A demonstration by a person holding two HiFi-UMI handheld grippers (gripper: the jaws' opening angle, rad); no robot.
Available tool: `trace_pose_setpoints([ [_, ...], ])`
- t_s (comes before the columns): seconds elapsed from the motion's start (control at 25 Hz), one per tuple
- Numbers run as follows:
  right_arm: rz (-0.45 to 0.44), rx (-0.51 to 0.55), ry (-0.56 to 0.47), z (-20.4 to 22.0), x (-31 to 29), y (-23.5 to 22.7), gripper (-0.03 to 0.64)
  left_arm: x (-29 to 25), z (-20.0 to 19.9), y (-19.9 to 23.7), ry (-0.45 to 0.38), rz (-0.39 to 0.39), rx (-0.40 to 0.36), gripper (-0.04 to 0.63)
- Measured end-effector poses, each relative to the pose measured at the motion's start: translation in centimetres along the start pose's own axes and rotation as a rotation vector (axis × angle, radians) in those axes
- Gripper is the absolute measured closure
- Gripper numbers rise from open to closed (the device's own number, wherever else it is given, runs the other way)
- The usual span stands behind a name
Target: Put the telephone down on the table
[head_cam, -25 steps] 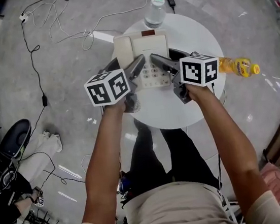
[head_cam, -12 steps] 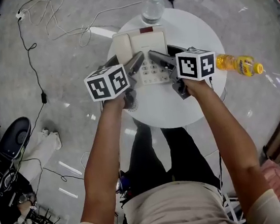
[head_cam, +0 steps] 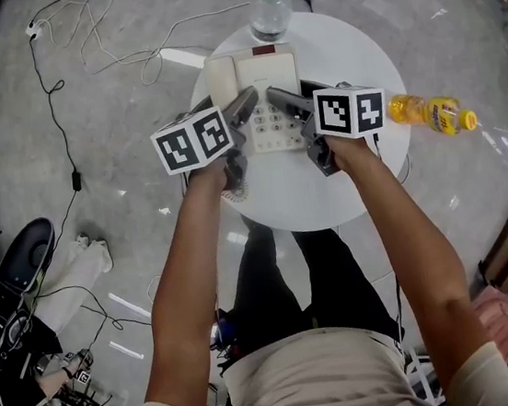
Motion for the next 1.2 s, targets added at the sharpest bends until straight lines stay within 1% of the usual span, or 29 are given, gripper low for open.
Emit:
trace_pose_setpoints([
  [0.12, 0.024, -0.004, 0.003, 0.1, -0.1, -0.2, 0.348, -0.2, 0.0, 0.1, 0.008, -0.003, -0.002, 0.245],
  [0.24, 0.061, 0.021, 0.012, -0.1, 0.0, -0.1, 0.348, -0.1, -0.1, 0.0, 0.017, 0.004, -0.007, 0.245],
  [0.32, 0.102, 0.045, 0.021, -0.2, 0.1, -0.1, 0.350, -0.1, -0.1, 0.0, 0.021, 0.009, -0.009, 0.245],
  [0.4, 0.150, 0.074, 0.034, -0.2, 0.3, -0.1, 0.350, 0.1, -0.1, -0.1, 0.019, -0.012, -0.035, 0.245],
  [0.52, 0.225, 0.126, 0.049, -0.5, 0.7, 0.0, 0.356, 1.3, -0.9, -0.2, -0.006, -0.087, -0.116, 0.245],
  [0.56, 0.251, 0.142, 0.053, -0.6, 0.9, 0.0, 0.364, 1.8, -1.2, -0.1, -0.015, -0.100, -0.128, 0.245],
  [0.64, 0.294, 0.161, 0.054, -0.7, 1.4, 0.1, 0.382, 2.4, -1.2, -0.2, -0.027, -0.086, -0.127, 0.245],
  [0.76, 0.314, 0.160, 0.032, -0.9, 2.6, 0.7, 0.396, 4.1, -1.5, -0.9, -0.051, -0.065, -0.143, 0.247],
  [0.96, 0.324, 0.190, -0.013, -1.6, 4.8, 3.3, 0.425, 8.4, -2.9, -2.3, -0.104, -0.072, -0.193, 0.250],
  [1.04, 0.324, 0.192, -0.033, -1.8, 6.0, 4.2, 0.440, 9.9, -3.1, -3.1, -0.124, -0.061, -0.206, 0.266],
  [1.08, 0.323, 0.192, -0.044, -1.8, 6.6, 4.8, 0.450, 10.8, -3.3, -3.6, -0.136, -0.052, -0.211, 0.286],
  [1.16, 0.315, 0.195, -0.068, -1.9, 8.2, 6.1, 0.480, 13.0, -3.7, -4.9, -0.167, -0.032, -0.224, 0.354],
  [1.2, 0.310, 0.198, -0.082, -1.9, 9.1, 6.9, 0.505, 14.1, -3.9, -5.6, -0.185, -0.021, -0.232, 0.377],
])
Point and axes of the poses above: the fingertips, and each gripper's own axes: x backward along the fingers, y to its left, z out of its underside, the point moved 1 cm from there along x, backward along the fingers, and after that the axes turned 10 degrees about y, right-handed, at the moved point
